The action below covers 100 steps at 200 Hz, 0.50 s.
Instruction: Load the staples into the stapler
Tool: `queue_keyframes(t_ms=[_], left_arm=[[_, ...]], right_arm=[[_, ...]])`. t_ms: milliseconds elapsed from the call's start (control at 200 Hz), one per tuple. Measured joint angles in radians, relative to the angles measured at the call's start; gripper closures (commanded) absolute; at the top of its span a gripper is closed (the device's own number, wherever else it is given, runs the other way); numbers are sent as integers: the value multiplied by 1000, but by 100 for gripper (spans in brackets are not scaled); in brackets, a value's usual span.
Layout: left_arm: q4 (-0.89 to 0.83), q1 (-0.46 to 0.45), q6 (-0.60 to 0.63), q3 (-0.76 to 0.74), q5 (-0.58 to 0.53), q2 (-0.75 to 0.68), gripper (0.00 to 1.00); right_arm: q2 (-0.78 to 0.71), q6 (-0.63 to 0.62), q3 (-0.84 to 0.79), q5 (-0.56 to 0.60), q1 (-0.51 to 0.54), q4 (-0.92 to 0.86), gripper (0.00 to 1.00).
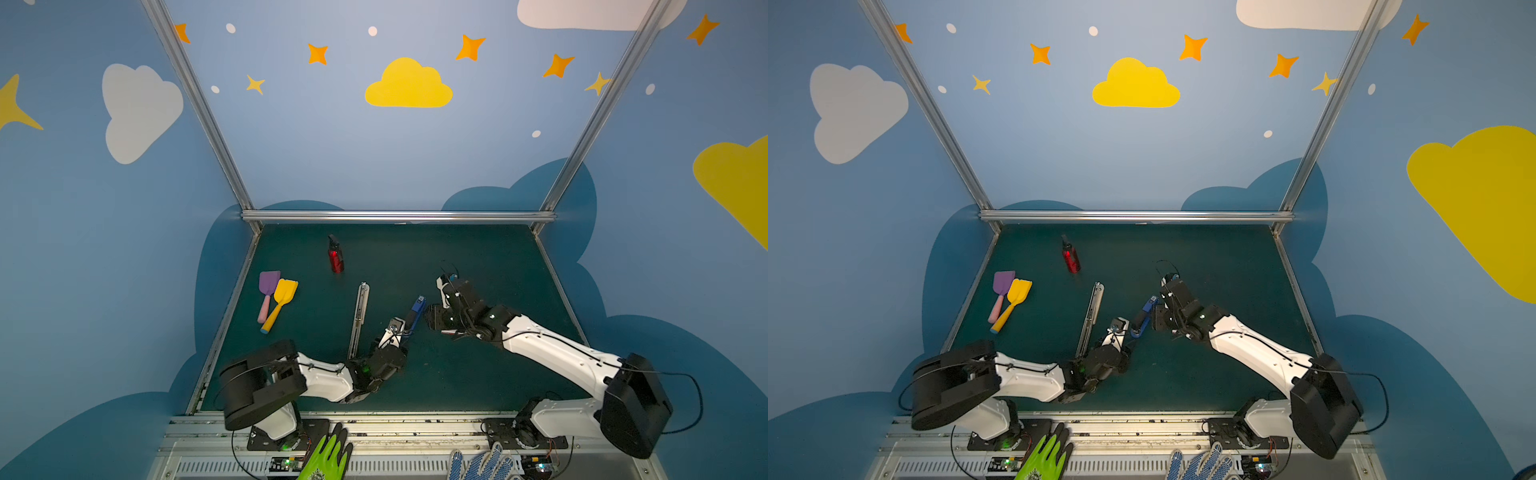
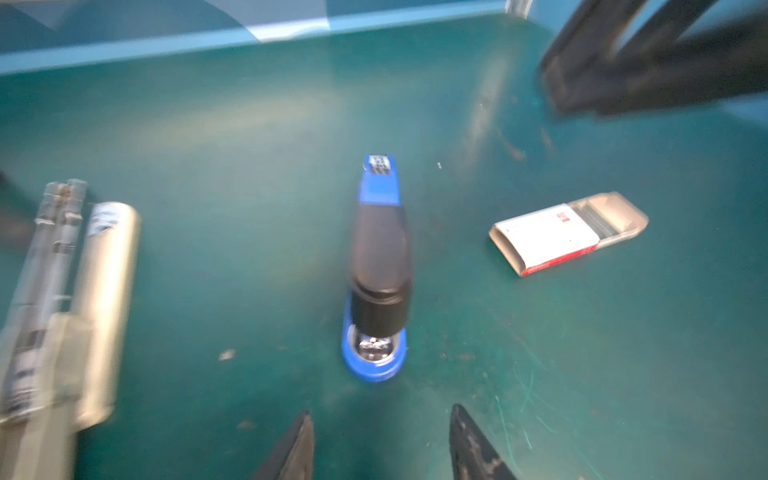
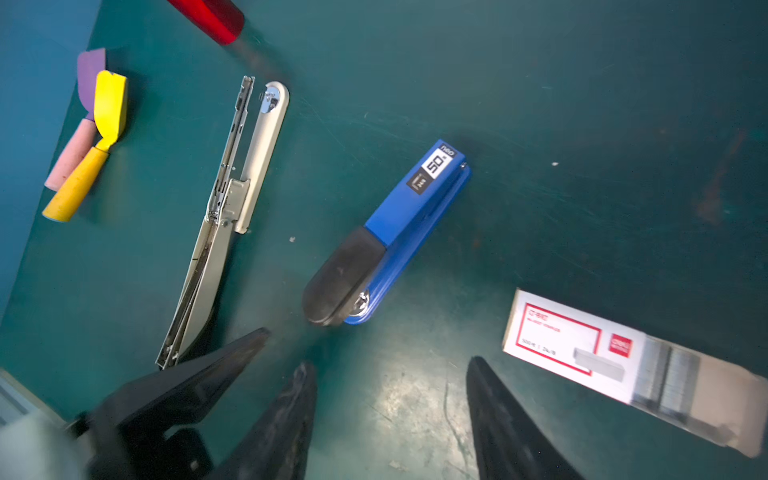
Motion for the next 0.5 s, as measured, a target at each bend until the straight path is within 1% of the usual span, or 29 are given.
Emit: queue_keyframes(t_ms=[80,165,260,356,501], left_arm=[[-82,0,-34,-3,-24,-100,44],[-146,0,-77,-21,-49,-196,43],[-221,2,-126,-56,-78,-303,43],[-282,7,-160,-93,-101,-393,43],[-360,12,-200,-140,-134,-528,42]], right_arm=[[80,31,81,-58,-1,-59,35],[191,59,205,-121,-5,-157,36],[307,82,325,-176,-7,-224,37],[384,101,378,-208,-8,-269,39],[462,118,435,-219,-8,-346,44]])
